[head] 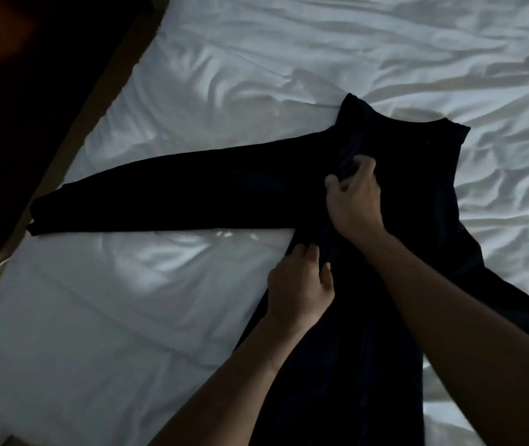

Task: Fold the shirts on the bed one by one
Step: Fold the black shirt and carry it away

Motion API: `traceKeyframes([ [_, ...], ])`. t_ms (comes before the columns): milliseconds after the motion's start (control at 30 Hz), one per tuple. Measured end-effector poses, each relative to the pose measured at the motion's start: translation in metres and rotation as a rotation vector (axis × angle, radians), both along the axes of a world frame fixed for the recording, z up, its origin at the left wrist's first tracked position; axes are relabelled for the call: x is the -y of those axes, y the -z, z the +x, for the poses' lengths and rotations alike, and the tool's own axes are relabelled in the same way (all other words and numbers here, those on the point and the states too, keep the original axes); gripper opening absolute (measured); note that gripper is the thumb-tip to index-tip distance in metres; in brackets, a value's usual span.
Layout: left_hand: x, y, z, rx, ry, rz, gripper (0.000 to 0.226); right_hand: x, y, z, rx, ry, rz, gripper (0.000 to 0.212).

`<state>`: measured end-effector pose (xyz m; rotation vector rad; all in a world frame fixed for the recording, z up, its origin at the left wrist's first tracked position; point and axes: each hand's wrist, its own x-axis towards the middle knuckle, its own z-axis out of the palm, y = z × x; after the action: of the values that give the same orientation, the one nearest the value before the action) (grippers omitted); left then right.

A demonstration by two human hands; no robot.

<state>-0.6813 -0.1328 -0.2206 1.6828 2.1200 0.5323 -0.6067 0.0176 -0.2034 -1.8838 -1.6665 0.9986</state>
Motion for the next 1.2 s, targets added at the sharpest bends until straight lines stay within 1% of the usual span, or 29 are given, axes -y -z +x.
traceKeyframes([
  [100,0.037,-0.006,-0.003,-0.041,0.025,-0.047,0.042,0.069,0.001,0.002,-0.040,-0.025,-0.095,0.047],
  [167,0.066,-0.010,-0.009,-0.074,-0.005,-0.073,0.043,0.106,0.002,0.006,-0.026,-0.064,-0.192,0.051],
  [233,0.093,-0.015,-0.018,-0.162,-0.027,-0.101,0.041,0.131,0.003,0.009,-0.018,-0.078,-0.254,0.053],
  [333,0.135,-0.021,-0.033,-0.290,-0.030,-0.187,0.048,0.153,0.001,0.013,0.005,-0.059,-0.294,0.047],
  [400,0.161,-0.028,-0.041,-0.329,-0.027,-0.254,0.046,0.164,0.000,0.014,-0.012,-0.006,-0.315,0.038],
  [467,0.185,-0.032,-0.046,-0.368,-0.005,-0.263,0.039,0.177,-0.003,0.013,-0.021,0.028,-0.319,0.037],
  [567,0.211,-0.042,-0.046,-0.394,0.084,-0.211,0.030,0.207,-0.010,0.003,0.084,-0.004,-0.301,0.051],
  [600,0.217,-0.045,-0.044,-0.404,0.116,-0.173,0.024,0.219,-0.012,-0.002,0.099,-0.014,-0.316,0.057],
  [633,0.222,-0.047,-0.041,-0.395,0.142,-0.157,0.014,0.232,-0.012,-0.007,0.101,-0.020,-0.339,0.059],
  [667,0.225,-0.049,-0.038,-0.370,0.160,-0.140,0.010,0.243,-0.010,-0.011,0.104,-0.029,-0.361,0.056],
  [733,0.230,-0.049,-0.031,-0.305,0.191,-0.123,0.019,0.260,-0.005,-0.012,0.066,-0.016,-0.385,0.042],
  [767,0.233,-0.049,-0.027,-0.253,0.203,-0.153,0.018,0.267,-0.003,-0.009,0.014,0.037,-0.391,0.039],
  [800,0.239,-0.047,-0.024,-0.204,0.219,-0.155,0.019,0.272,-0.003,-0.006,-0.054,0.118,-0.398,0.043],
  [867,0.249,-0.047,-0.023,-0.098,0.203,-0.112,0.030,0.283,-0.009,0.000,-0.170,0.274,-0.418,0.056],
  [900,0.254,-0.048,-0.026,-0.066,0.172,-0.082,0.030,0.289,-0.009,0.004,-0.191,0.297,-0.416,0.059],
  [933,0.260,-0.046,-0.029,-0.075,0.139,-0.059,0.026,0.297,-0.010,0.005,-0.182,0.289,-0.423,0.062],
  [967,0.266,-0.044,-0.033,-0.090,0.097,-0.079,0.024,0.305,-0.009,0.005,-0.160,0.264,-0.438,0.062],
  [1000,0.270,-0.039,-0.037,-0.101,0.045,-0.119,0.029,0.312,-0.007,0.004,-0.132,0.230,-0.456,0.059],
  [1067,0.280,-0.030,-0.042,-0.039,-0.042,-0.193,0.039,0.326,-0.004,0.003,-0.103,0.200,-0.456,0.039],
  [1100,0.284,-0.029,-0.042,0.005,-0.067,-0.192,0.039,0.331,-0.003,0.003,-0.124,0.216,-0.443,0.027],
  [1133,0.287,-0.028,-0.040,0.040,-0.070,-0.168,0.037,0.335,-0.004,0.003,-0.167,0.254,-0.428,0.021],
  [1200,0.291,-0.027,-0.038,0.070,-0.045,-0.122,0.036,0.340,-0.010,0.006,-0.248,0.336,-0.366,0.019],
])
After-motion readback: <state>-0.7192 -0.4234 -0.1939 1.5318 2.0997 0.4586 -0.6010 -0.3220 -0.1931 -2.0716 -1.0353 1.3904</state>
